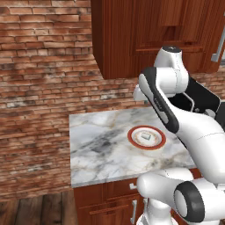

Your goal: Pick up the marshmallow and place it in the cup of hot chocolate on the dining counter.

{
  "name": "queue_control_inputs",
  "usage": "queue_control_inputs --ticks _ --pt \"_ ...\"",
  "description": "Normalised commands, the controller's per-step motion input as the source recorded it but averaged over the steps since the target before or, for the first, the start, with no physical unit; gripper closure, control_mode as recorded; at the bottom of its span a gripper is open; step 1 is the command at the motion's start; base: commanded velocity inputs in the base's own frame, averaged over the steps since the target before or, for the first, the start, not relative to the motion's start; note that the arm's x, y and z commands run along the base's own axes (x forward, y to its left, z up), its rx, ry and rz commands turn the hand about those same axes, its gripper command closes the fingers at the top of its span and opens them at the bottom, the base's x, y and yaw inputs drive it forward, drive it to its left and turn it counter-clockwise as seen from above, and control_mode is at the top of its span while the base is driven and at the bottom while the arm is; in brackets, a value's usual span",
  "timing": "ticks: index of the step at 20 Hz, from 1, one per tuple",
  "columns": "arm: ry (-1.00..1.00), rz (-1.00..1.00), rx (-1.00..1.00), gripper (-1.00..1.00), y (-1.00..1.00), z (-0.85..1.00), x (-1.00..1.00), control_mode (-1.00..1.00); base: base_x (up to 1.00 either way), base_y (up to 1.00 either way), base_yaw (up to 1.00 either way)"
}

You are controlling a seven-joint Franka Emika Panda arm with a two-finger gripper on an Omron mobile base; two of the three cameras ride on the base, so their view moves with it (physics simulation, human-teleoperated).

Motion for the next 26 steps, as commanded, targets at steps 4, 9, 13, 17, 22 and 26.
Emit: queue_control_inputs --ticks 4,9,13,17,22,26 --pt "-0.01 0.00 0.00 -1.00 0.00 0.00 -0.26 -1.00 0.00 0.00 0.00" --pt "0.00 0.00 -0.01 -1.00 0.01 -0.18 -0.70 -1.00 0.00 0.00 0.00" --pt "0.00 0.00 -0.07 -1.00 0.01 -0.28 -0.83 -1.00 0.00 0.00 0.00" --pt "0.05 0.03 -0.03 -1.00 0.00 -0.31 -0.51 -1.00 0.00 0.00 0.00" --pt "0.15 0.15 0.00 -1.00 -0.03 -0.43 0.00 -1.00 0.00 0.00 0.00" --pt "0.21 0.11 0.00 -1.00 -0.01 -0.25 0.03 -1.00 0.00 0.00 0.00"
